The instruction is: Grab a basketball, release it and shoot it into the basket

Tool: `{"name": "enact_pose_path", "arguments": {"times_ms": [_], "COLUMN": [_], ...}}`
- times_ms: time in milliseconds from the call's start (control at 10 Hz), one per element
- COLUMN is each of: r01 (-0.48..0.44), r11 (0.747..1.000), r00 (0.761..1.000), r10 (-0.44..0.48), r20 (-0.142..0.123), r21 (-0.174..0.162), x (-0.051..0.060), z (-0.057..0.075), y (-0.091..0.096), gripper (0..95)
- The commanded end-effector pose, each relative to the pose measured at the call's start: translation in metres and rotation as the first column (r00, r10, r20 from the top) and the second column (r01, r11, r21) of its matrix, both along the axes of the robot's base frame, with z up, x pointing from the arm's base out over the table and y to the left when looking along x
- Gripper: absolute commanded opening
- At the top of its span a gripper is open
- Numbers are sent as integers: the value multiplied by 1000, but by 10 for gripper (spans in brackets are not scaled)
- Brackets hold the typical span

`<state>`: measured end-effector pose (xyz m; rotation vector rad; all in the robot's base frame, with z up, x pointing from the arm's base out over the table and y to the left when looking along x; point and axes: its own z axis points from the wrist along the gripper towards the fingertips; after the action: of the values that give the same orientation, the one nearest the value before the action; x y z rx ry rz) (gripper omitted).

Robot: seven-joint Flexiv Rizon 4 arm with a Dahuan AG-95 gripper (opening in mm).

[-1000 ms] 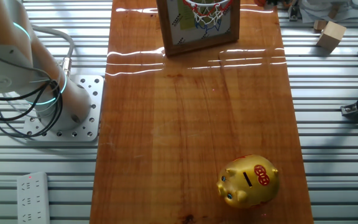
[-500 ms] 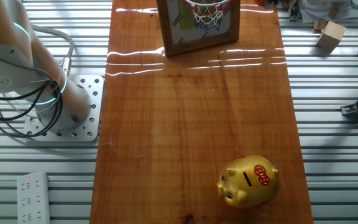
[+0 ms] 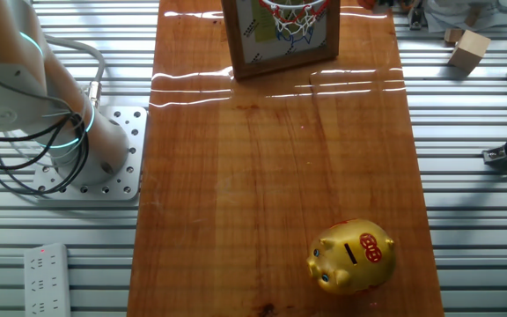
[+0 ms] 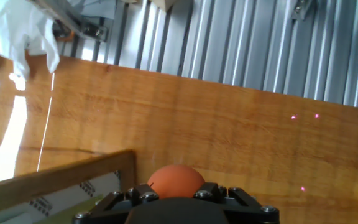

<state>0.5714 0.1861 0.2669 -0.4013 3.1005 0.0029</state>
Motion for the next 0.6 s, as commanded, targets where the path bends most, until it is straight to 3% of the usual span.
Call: {"name": "enact_pose_path", "arguments": {"times_ms": [100,300,600], "r01": [-21,-30,-58], "r11": [999,999,998], "r00": [998,997,997], "r10": [20,27,56], "r20": [55,65,57], "r21": [27,35,34], "x": [-4,-4,-4], "z": [-1,-1,-1], "y": [-2,-2,-2], "gripper": [0,0,0]}}
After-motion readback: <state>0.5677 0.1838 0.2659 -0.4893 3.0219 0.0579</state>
